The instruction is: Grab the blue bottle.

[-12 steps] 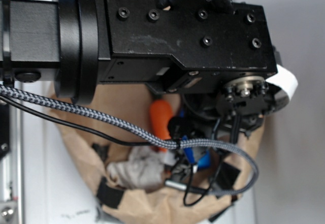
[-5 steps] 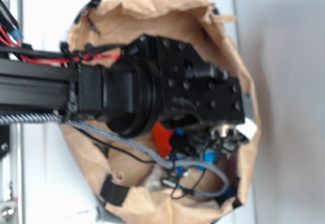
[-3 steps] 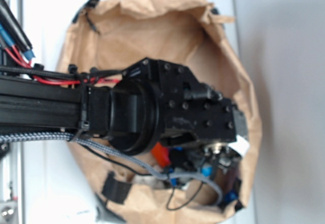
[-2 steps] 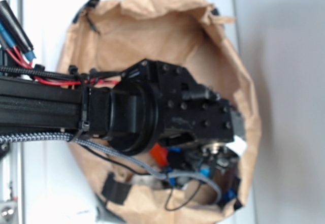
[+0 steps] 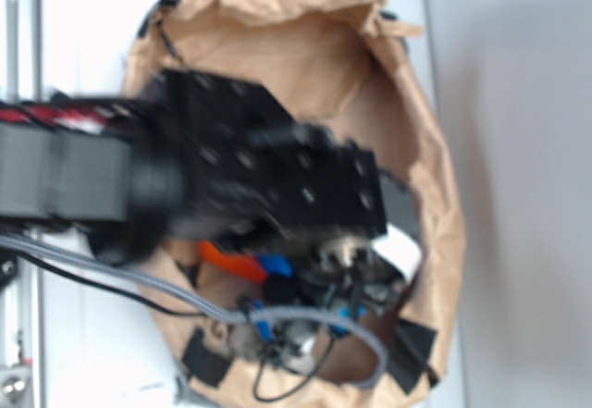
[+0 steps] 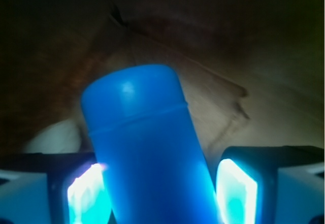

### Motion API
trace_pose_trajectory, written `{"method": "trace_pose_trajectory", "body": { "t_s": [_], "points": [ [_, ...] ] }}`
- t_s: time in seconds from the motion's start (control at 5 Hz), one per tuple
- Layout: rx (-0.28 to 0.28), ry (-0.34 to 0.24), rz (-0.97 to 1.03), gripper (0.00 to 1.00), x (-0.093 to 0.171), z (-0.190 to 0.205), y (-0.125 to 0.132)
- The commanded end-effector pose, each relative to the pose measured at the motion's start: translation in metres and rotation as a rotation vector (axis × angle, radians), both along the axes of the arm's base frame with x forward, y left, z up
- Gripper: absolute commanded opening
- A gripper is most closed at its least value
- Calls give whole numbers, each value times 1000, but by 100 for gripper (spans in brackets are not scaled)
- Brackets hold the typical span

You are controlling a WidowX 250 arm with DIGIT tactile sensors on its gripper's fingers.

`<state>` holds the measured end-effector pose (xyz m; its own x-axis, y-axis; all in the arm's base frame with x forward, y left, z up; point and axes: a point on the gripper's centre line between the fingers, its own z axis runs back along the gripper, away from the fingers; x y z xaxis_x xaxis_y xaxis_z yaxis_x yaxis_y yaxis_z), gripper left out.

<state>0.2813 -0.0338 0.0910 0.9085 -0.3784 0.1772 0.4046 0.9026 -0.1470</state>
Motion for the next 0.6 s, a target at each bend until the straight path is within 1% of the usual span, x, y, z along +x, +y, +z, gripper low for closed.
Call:
{"method": "trace_pose_trajectory", "body": {
  "t_s": [0.0,0.2,0.4],
  "points": [
    [32,-67,65,0,29,48,42],
    [36,-54,88,0,39,48,67],
    [24,-54,232,0,32,56,75]
  ]
}}
